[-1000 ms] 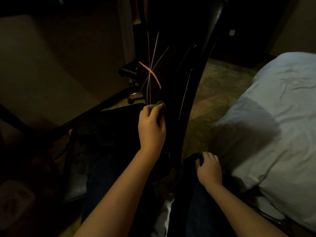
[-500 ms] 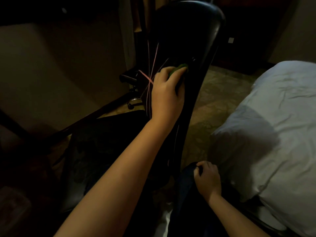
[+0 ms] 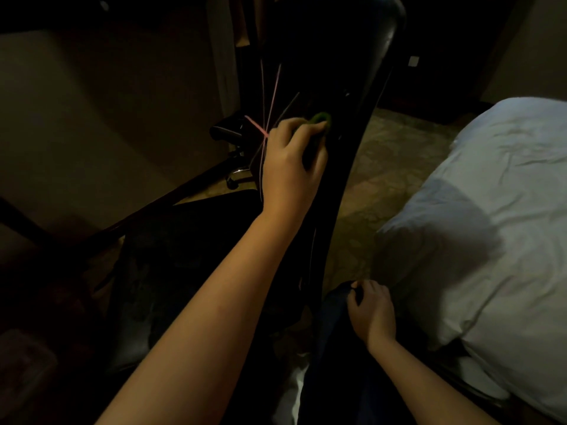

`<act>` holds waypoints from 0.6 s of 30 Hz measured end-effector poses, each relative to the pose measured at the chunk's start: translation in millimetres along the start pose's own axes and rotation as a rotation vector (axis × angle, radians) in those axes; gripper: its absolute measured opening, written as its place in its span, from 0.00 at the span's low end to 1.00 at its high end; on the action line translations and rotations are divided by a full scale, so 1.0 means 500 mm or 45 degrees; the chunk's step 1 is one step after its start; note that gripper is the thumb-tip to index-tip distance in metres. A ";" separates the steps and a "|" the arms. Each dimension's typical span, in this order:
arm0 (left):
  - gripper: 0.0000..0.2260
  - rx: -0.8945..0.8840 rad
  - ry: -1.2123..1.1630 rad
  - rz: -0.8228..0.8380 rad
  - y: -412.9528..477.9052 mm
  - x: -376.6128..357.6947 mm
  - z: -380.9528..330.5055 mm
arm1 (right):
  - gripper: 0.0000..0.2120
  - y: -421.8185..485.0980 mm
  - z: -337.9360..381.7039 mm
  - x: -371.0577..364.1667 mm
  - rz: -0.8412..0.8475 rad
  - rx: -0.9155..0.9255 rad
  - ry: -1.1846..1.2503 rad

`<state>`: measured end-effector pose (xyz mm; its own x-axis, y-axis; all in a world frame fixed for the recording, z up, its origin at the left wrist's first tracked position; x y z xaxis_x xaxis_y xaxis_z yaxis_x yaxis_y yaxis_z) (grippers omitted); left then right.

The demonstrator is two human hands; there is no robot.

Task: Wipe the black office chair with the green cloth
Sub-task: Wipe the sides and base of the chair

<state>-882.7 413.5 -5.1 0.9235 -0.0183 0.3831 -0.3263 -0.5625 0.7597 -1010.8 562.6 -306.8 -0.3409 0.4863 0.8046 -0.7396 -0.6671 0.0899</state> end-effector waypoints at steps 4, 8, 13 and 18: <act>0.10 0.047 -0.030 0.018 -0.029 0.004 0.031 | 0.09 -0.007 0.006 0.004 -0.052 -0.003 -0.025; 0.10 0.155 -0.053 0.057 -0.067 0.002 0.068 | 0.11 -0.006 0.001 0.000 -0.002 -0.021 -0.064; 0.11 0.337 -0.092 0.152 -0.159 0.000 0.140 | 0.13 -0.010 -0.005 -0.002 0.033 0.012 -0.050; 0.12 0.400 -0.076 0.162 -0.212 0.002 0.171 | 0.10 -0.013 0.000 0.004 -0.009 0.023 0.017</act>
<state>-830.0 402.1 -130.1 0.8927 -0.1475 0.4259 -0.3699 -0.7797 0.5053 -1006.6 567.9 -305.8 -0.3435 0.4984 0.7960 -0.7313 -0.6737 0.1063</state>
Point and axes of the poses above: each hand's wrist, its own y-axis towards the middle knuckle, its own x-axis out of the back of the hand, z = x × y, the point moved 9 cm from there along y, towards the middle knuckle
